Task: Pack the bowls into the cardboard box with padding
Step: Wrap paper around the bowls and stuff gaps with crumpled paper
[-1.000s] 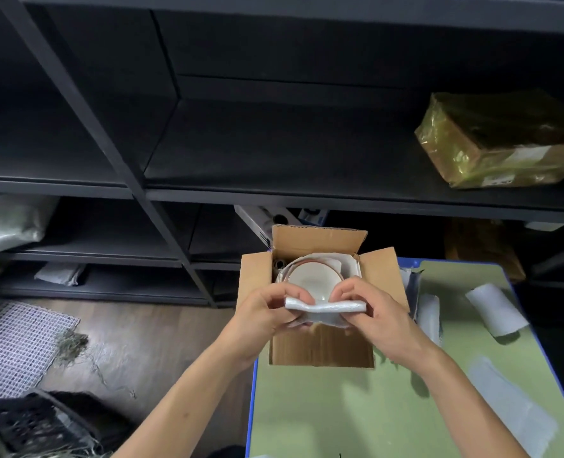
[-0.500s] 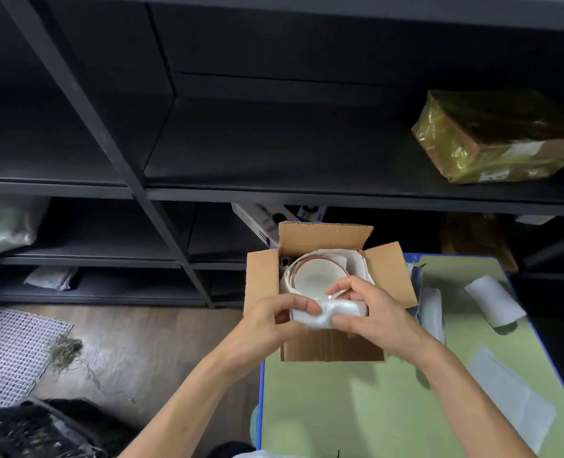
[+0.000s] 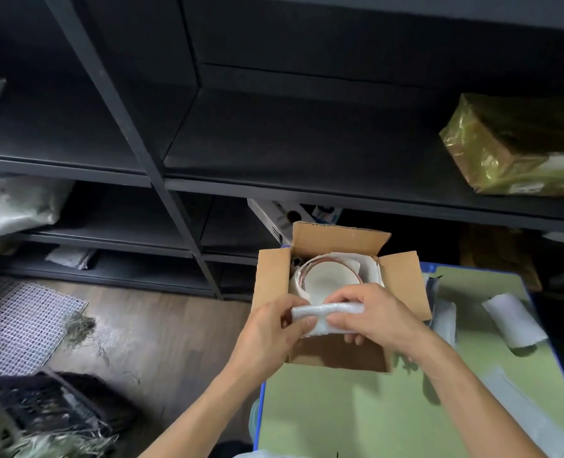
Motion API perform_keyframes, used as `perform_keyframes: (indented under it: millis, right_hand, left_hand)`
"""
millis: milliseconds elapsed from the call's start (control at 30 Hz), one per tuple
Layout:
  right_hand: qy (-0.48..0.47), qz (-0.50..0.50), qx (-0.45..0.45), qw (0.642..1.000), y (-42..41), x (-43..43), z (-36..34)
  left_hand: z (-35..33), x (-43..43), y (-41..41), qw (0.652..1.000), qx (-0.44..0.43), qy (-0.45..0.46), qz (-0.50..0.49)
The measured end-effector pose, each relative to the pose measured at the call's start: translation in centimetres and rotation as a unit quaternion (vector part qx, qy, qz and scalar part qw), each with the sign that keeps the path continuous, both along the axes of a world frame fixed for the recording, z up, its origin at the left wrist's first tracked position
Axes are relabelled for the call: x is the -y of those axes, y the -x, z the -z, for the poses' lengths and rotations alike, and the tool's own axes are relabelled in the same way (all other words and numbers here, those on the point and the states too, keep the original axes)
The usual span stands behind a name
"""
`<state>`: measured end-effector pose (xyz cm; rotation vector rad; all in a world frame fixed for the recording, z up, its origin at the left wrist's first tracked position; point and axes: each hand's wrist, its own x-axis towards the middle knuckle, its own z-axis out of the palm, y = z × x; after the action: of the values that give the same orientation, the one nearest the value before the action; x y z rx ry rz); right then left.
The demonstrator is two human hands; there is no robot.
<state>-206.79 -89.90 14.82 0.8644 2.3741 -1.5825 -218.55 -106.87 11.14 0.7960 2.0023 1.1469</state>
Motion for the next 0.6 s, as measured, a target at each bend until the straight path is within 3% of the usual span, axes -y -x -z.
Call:
perform_keyframes:
  millis: [100, 200, 367, 467, 600]
  right_hand:
    - [-0.017, 0.012, 0.013, 1.000, 0.0, -0.8, -0.4]
    - [-0.164, 0.058, 0.005, 0.985, 0.8, -2.5, -1.3]
    - [-0.425, -0.094, -0.099, 0.895, 4.7, -2.8, -1.5]
    - [-0.494, -0.199, -0.133, 0.836, 6.5, -2.5, -0.2]
    - [-0.533, -0.289, -0.146, 0.782, 7.4, -3.2, 1.2]
  left_hand:
    - [0.4, 0.0, 0.0, 0.998, -0.025, 0.024, -0.046]
    - [1.3, -0.1, 0.1, 0.986, -0.144, 0.058, -0.067]
    - [3.1, -2.7, -0.3, 0.922, -0.359, 0.144, -0.017]
    - [3.9, -4.2, -0.8, 0.885, -0.426, 0.184, -0.044]
    - [4.8, -4.7, -1.2, 0.876, -0.434, 0.191, -0.090]
